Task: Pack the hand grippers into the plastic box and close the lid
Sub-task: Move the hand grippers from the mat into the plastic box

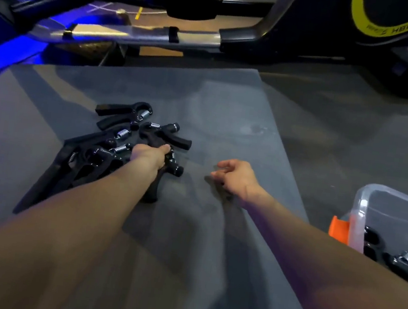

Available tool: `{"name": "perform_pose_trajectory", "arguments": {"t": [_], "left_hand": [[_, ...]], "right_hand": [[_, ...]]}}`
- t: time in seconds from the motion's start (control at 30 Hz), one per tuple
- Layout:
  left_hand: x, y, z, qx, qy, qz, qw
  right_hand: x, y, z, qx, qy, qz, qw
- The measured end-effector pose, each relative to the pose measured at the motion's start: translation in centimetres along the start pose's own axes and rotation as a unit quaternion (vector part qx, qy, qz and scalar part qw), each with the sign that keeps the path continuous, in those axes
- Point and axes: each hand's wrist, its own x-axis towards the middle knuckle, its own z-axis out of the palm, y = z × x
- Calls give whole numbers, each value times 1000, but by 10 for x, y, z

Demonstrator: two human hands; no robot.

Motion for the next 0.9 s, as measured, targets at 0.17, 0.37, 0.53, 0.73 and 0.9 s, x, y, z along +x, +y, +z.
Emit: {"name": "perform_pose_trajectory", "arguments": {"t": [0.17, 0.37, 0.53, 0.73, 0.9], "left_hand": [[-27, 13, -1, -11, -11, 9, 1000], [-99, 46, 19, 141, -74, 189, 969], [-173, 66, 60, 238, -115, 307, 914], [-266, 50, 121, 376, -130, 477, 784], [-325, 18, 173, 388, -198, 532, 726]], "right_hand": [[-10, -10, -19, 39, 21, -17, 999], [-42, -36, -62, 151, 45, -41, 987], [-76, -47, -119, 226, 86, -62, 968], [-120, -23, -205, 311, 162, -2, 936], [-154, 16, -276, 343, 194, 51, 918]]}}
